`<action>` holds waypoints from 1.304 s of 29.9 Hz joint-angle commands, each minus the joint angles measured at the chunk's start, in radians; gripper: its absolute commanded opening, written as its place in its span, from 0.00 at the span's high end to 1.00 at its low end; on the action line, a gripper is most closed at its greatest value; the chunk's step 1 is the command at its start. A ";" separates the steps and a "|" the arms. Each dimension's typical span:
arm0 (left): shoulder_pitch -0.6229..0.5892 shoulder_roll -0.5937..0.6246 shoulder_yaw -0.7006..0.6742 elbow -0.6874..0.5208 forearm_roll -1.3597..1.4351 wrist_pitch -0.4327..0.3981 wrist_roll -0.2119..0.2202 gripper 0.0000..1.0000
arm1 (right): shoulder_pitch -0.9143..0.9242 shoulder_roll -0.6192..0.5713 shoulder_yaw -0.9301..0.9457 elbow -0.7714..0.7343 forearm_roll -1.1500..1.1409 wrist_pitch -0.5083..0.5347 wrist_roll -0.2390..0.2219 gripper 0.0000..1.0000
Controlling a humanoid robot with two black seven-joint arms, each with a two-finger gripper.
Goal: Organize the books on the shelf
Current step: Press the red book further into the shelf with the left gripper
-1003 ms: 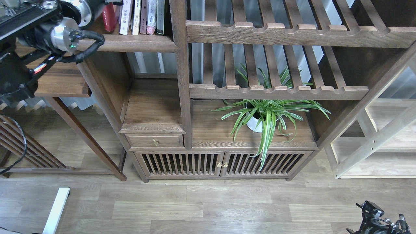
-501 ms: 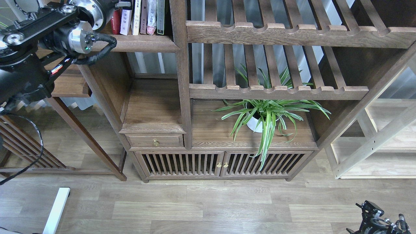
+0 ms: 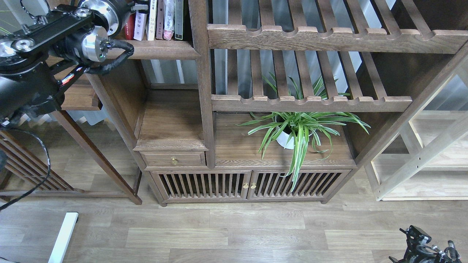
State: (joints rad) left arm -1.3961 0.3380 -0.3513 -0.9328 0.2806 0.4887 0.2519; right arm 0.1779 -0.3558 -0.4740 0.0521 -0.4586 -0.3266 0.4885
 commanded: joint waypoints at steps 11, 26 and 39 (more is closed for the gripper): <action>-0.001 0.001 -0.014 -0.001 -0.006 0.000 0.003 0.39 | -0.008 0.000 0.000 0.000 0.000 -0.002 0.000 0.00; -0.001 0.021 -0.017 -0.021 -0.009 0.000 0.024 0.28 | -0.015 0.000 0.000 0.000 0.000 -0.005 0.000 0.00; 0.002 0.084 -0.005 -0.149 -0.011 0.000 0.060 0.20 | -0.017 0.000 0.000 0.000 0.002 -0.009 0.000 0.00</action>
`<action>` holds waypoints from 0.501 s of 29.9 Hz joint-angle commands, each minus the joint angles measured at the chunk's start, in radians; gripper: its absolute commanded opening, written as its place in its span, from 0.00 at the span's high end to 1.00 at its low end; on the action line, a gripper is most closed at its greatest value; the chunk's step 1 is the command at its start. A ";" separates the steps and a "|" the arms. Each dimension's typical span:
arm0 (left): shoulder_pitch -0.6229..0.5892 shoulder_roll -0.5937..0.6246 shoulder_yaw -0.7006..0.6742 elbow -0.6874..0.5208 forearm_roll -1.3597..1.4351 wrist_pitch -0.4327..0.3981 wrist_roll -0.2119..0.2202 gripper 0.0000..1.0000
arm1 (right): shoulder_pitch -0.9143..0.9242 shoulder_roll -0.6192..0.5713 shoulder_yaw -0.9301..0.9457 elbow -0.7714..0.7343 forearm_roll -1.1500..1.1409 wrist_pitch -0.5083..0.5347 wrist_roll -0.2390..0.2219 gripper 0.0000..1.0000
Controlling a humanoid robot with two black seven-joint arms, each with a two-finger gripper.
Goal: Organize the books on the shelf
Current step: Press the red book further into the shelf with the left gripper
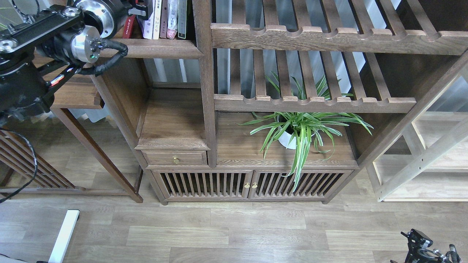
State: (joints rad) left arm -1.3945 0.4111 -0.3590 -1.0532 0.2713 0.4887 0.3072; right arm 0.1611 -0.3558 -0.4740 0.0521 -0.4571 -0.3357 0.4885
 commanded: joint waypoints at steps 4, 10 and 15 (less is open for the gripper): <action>0.000 0.026 0.008 -0.065 0.000 0.000 0.007 0.19 | 0.000 0.000 0.000 0.000 -0.002 0.000 0.000 0.00; 0.000 0.069 0.014 -0.134 -0.001 0.000 0.026 0.19 | 0.000 0.001 0.002 0.000 0.000 0.000 0.000 0.00; 0.000 0.123 0.014 -0.203 -0.029 0.000 0.030 0.19 | 0.000 0.003 0.002 0.000 0.000 0.000 0.000 0.00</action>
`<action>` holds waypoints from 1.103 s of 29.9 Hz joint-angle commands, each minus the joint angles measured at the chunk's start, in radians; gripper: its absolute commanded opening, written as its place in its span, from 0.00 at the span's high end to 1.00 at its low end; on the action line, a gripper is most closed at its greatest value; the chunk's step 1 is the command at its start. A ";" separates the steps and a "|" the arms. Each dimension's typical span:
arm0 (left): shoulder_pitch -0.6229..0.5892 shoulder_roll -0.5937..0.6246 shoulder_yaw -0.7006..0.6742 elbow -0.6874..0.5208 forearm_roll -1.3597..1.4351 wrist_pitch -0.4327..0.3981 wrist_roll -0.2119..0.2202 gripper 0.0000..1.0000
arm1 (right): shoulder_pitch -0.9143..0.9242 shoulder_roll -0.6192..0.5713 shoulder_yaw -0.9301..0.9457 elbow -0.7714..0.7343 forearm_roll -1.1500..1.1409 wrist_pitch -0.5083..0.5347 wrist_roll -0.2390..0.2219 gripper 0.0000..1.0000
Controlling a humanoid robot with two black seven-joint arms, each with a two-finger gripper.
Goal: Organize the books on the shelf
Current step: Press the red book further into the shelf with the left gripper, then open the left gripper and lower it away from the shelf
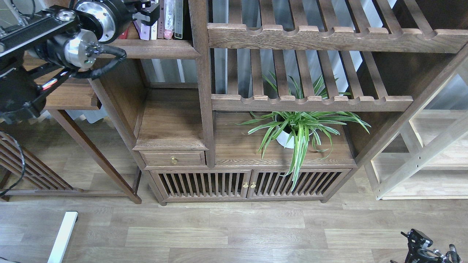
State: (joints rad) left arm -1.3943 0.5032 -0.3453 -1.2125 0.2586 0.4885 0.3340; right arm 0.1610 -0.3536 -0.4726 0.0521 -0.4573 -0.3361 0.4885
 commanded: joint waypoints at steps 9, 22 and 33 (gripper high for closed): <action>0.004 0.199 0.037 -0.246 -0.056 0.000 0.013 0.18 | -0.005 0.004 0.000 0.000 0.000 -0.004 0.000 0.00; 0.181 0.452 0.112 -0.564 -0.064 0.000 0.017 0.17 | -0.006 0.027 -0.001 0.000 -0.001 -0.015 0.000 0.00; 0.493 0.459 0.114 -0.562 -0.009 0.000 -0.001 0.15 | -0.006 0.028 0.000 -0.003 0.000 -0.015 0.000 0.00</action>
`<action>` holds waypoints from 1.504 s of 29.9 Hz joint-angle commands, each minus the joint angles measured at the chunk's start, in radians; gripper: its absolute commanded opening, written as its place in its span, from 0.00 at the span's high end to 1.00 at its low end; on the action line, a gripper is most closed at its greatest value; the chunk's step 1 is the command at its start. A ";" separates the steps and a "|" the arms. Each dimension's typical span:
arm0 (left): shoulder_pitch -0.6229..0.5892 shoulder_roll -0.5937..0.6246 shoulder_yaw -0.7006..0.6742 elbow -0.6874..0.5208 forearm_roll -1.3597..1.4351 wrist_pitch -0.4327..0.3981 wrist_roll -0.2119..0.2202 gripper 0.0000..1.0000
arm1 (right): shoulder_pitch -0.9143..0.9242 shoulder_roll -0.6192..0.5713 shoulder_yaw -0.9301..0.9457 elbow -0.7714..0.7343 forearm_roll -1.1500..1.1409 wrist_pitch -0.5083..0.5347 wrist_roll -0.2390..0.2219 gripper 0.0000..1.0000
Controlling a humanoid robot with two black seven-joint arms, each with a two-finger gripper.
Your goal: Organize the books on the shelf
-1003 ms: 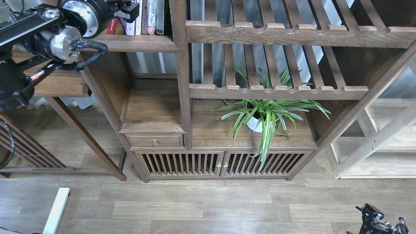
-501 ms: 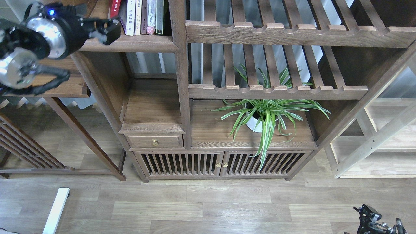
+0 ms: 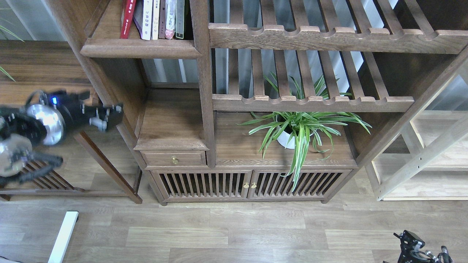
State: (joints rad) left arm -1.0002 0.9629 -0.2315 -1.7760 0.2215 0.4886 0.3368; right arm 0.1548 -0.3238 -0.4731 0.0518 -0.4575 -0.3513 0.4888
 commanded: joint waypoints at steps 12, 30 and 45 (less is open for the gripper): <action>0.541 -0.118 -0.002 0.026 0.042 0.000 -0.090 0.13 | 0.000 0.005 0.002 -0.004 0.002 0.000 0.000 0.00; 0.844 -0.516 0.185 0.536 0.067 0.000 -0.335 0.06 | -0.020 0.062 0.004 -0.053 0.028 0.000 0.000 0.00; 0.934 -0.963 0.316 1.245 0.042 -0.027 -0.380 0.02 | -0.021 0.126 0.005 -0.083 0.134 0.000 0.000 0.00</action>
State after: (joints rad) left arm -0.0863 0.0395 0.0838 -0.6340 0.2629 0.4885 -0.0384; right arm 0.1334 -0.2099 -0.4680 0.0000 -0.3326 -0.3513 0.4886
